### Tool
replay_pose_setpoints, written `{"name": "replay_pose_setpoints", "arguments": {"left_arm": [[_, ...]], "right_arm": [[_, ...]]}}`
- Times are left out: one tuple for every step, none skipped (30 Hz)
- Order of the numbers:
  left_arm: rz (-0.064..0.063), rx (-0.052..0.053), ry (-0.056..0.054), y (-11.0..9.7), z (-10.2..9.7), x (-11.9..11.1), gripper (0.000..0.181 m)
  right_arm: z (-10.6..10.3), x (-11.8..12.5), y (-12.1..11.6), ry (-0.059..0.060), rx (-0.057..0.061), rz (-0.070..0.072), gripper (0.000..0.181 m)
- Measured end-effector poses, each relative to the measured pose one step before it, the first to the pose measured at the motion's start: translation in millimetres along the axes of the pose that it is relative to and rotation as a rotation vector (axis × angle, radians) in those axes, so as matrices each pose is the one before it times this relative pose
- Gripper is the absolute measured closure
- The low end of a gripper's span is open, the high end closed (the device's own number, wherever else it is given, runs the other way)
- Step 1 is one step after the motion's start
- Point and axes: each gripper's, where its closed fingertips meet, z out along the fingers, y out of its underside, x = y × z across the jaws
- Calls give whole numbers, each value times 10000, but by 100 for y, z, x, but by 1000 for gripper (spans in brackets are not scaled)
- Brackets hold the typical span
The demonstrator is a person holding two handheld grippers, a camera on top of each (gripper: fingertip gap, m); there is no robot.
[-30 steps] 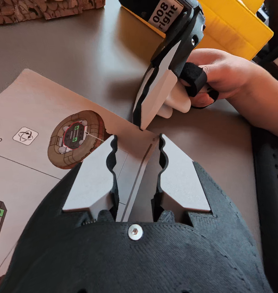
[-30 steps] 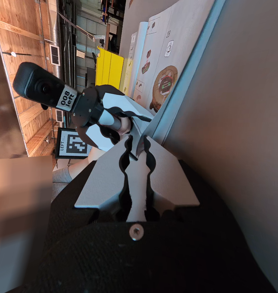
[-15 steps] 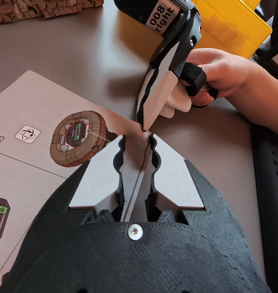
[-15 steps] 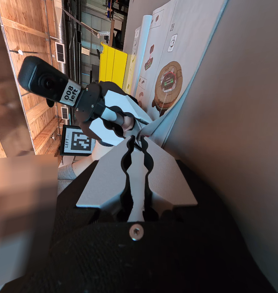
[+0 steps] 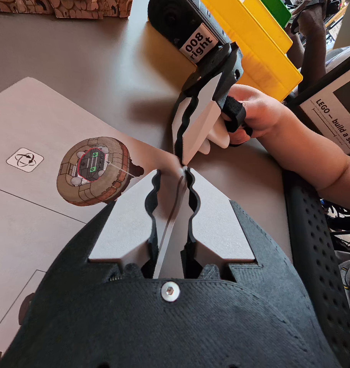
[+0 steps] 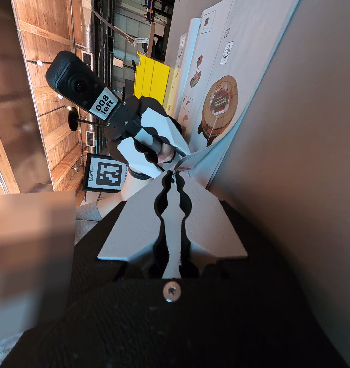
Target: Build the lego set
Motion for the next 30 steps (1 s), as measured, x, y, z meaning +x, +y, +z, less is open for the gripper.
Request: {"name": "replay_pose_setpoints", "arguments": {"left_arm": [[-18,20,23,-19,-31,16,157],[-32,14,46,-12,-27,23,157],[-34,8,55,4,-27,33,157],[-30,9,37,-10,-22,13,157],[-25,16,22,-16,-21,9,157],[-14,20,23,-29,-23,9,156],[-14,26,20,-23,-37,8,156],[-23,31,30,-42,-34,12,157],[-27,37,49,-44,-47,37,157],[-40,47,47,-50,-65,15,156],[-59,47,35,-55,-62,-9,156],[-67,53,31,-65,-86,-33,157],[-69,56,18,-66,-71,-52,157],[-61,43,8,-51,-84,-57,157],[-38,42,9,-54,-69,-47,158],[-20,38,-7,-50,-52,-31,159],[-7,11,-25,-10,-20,-44,160],[6,-19,-31,33,9,-40,160],[16,-34,-33,45,32,-20,160],[23,-34,-26,40,41,-13,161],[33,-30,-7,46,22,24,162],[40,-28,11,49,23,52,166],[21,-28,-12,44,27,13,168],[-8,-22,-23,32,11,-41,170],[-27,1,-8,7,3,-35,171],[-35,26,14,-29,-29,-20,171],[-40,40,28,-46,-51,1,171],[-46,47,24,-60,-65,-21,172],[-44,46,42,-57,-53,0,172],[-41,34,59,-38,-53,32,172]], "right_arm": [[-16,-2,-7,-6,5,-5,179],[7,8,10,11,-2,-7,179],[11,25,11,22,-10,-9,179],[-4,21,6,24,-1,-13,180],[-2,-10,-14,4,4,-19,180],[-16,4,-25,10,13,-22,181],[-26,-23,-24,-13,12,-27,181],[-20,-8,-11,0,4,-10,181],[-6,-29,-12,-29,3,3,181],[-19,-36,-15,-32,13,8,181],[-19,-13,-24,-17,13,8,181],[-8,-53,-4,-40,3,-2,181],[-10,-19,5,-20,-1,4,181],[-2,-14,-20,-16,9,7,181],[-12,-7,-16,-5,12,4,181],[-8,5,-7,-4,0,5,181],[0,17,6,7,-2,3,181],[-1,21,1,13,-1,-5,181],[16,29,20,27,-17,-8,181],[9,23,25,22,-13,-10,181],[17,35,-7,37,1,-8,181],[8,42,24,27,-17,-10,181],[19,12,30,12,-15,-4,181],[4,22,11,15,-8,-3,181],[-3,1,0,4,-2,-7,181],[-5,-23,10,-19,-7,-6,181],[-15,-17,-14,-19,5,8,181],[-16,1,-30,-7,17,9,181],[-3,2,-13,1,9,1,181],[-7,15,-5,8,4,-3,181]]}}
